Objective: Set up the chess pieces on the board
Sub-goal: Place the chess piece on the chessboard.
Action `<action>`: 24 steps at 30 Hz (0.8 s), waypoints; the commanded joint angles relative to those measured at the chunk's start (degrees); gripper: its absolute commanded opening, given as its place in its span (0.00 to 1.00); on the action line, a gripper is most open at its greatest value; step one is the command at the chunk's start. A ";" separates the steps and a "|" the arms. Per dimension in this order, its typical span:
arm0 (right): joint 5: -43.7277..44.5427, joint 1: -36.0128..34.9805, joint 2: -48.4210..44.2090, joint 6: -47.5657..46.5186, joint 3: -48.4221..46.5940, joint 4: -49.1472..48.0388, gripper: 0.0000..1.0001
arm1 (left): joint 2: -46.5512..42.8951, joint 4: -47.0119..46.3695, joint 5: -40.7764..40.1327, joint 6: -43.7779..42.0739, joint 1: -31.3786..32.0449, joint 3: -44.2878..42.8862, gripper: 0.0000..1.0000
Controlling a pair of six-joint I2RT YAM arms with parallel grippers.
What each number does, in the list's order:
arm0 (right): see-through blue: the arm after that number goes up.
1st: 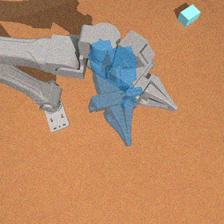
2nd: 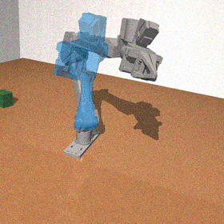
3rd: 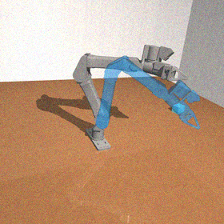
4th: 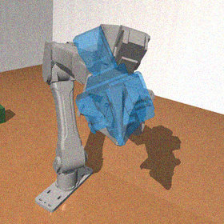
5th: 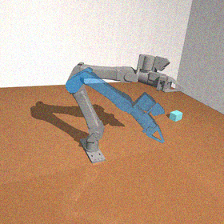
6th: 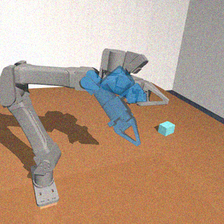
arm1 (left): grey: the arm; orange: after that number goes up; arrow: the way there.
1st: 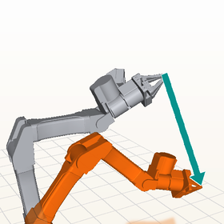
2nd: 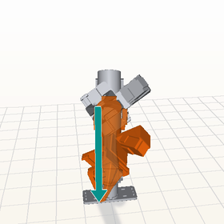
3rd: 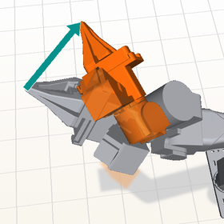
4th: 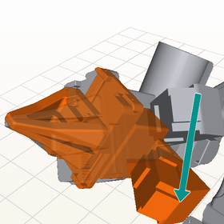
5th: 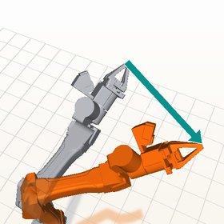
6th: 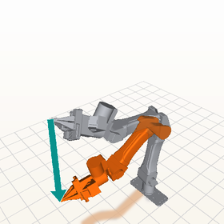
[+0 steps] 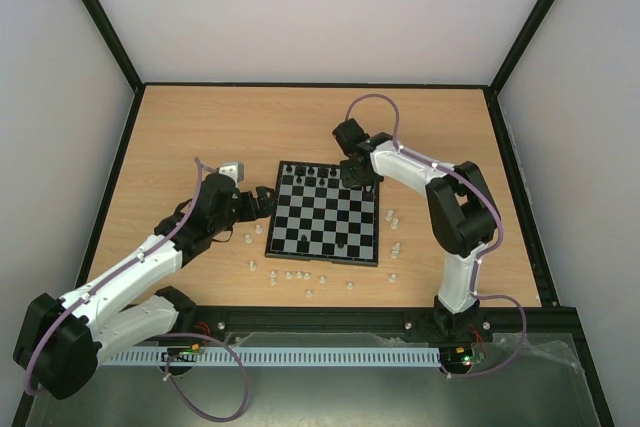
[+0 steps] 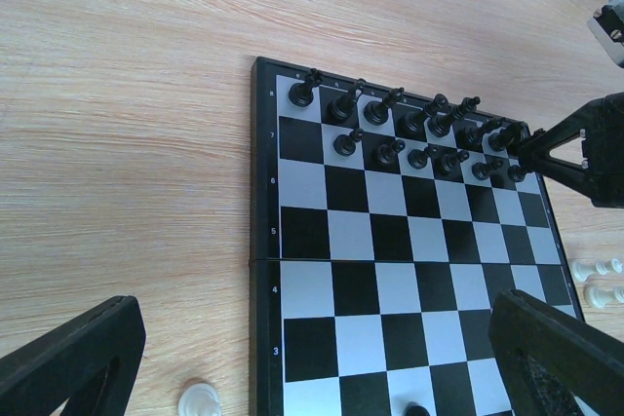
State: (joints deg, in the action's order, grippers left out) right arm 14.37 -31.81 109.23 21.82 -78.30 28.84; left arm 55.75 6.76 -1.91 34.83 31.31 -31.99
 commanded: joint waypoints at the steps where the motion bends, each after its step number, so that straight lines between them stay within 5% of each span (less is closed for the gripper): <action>1: -0.40 0.57 1.38 -0.33 -1.32 1.51 0.04 | 0.30 -0.88 0.00 -0.76 0.00 -1.23 0.99; 24: -2.78 0.96 3.55 -1.21 -1.95 -0.04 0.12 | 1.36 -0.96 -0.99 -0.79 0.07 -1.53 0.99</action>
State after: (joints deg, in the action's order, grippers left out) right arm 12.45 -31.07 111.35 21.06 -79.26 27.31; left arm 56.80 6.76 -2.39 34.81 31.31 -31.99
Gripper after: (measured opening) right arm 0.091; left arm 0.994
